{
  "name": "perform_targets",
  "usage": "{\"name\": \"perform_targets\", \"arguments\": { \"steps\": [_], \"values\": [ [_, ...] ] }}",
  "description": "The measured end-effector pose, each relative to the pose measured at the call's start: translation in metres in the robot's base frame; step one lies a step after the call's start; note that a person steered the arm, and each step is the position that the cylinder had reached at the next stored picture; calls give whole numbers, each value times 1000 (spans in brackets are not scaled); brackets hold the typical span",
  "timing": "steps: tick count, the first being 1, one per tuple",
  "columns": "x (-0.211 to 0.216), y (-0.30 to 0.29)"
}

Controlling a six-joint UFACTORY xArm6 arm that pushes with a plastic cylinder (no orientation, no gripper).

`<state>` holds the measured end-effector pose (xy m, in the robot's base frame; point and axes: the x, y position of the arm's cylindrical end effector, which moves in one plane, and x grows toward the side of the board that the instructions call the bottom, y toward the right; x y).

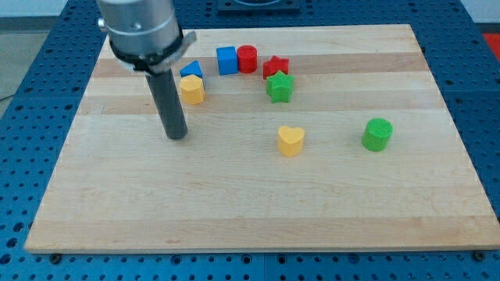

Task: Push the yellow heart to the bottom left of the green star

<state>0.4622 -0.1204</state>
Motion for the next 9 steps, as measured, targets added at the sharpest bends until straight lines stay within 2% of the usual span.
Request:
{"name": "perform_targets", "arguments": {
  "steps": [1, 2, 3, 4, 5, 6, 8, 9],
  "values": [
    [21, 55],
    [20, 135],
    [10, 178],
    [33, 178],
    [59, 203],
    [48, 235],
    [17, 168],
    [19, 165]
  ]
}}
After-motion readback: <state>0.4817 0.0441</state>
